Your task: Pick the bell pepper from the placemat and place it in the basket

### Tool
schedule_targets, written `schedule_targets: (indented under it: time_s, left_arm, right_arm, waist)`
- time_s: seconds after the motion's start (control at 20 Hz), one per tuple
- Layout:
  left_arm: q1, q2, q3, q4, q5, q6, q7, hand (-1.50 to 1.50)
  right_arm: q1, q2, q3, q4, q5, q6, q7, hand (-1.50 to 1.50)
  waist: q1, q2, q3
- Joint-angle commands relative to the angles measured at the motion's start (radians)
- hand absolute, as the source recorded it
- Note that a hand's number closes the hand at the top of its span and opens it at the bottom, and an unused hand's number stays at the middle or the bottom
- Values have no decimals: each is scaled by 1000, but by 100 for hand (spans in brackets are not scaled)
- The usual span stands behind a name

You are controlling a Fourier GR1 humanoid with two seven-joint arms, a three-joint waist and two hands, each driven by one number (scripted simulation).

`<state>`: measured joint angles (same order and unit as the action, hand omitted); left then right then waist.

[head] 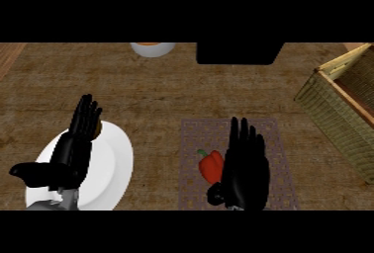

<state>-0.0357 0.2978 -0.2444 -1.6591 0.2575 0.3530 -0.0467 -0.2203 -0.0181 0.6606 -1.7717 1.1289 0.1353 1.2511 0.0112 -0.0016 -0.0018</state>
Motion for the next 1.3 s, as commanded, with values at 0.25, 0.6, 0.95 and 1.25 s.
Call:
schedule_targets:
  time_s: [0.25, 0.6, 0.95, 1.25]
  left_arm:
    - [-40, -39, -3, 31, -24, 16, -2, 0]
    - [-47, -9, 51, 46, 9, -32, 13, 0]
    - [-19, -23, 18, -15, -45, 5, 38, 0]
    - [0, -53, 24, 39, -46, -12, -21, 0]
  right_arm:
    - [-74, 17, -15, 85, -64, 7, 237, -150]
    - [18, 17, 40, 86, -54, -73, 237, -150]
    - [-51, 17, 35, 171, -93, -118, 237, -150]
    - [-52, 17, 33, 216, -112, -150, 234, -150]
  waist:
    - [-1, 3, 0]
    - [-11, 0, 1]
    - [1, 1, 2]
    - [-1, 2, 1]
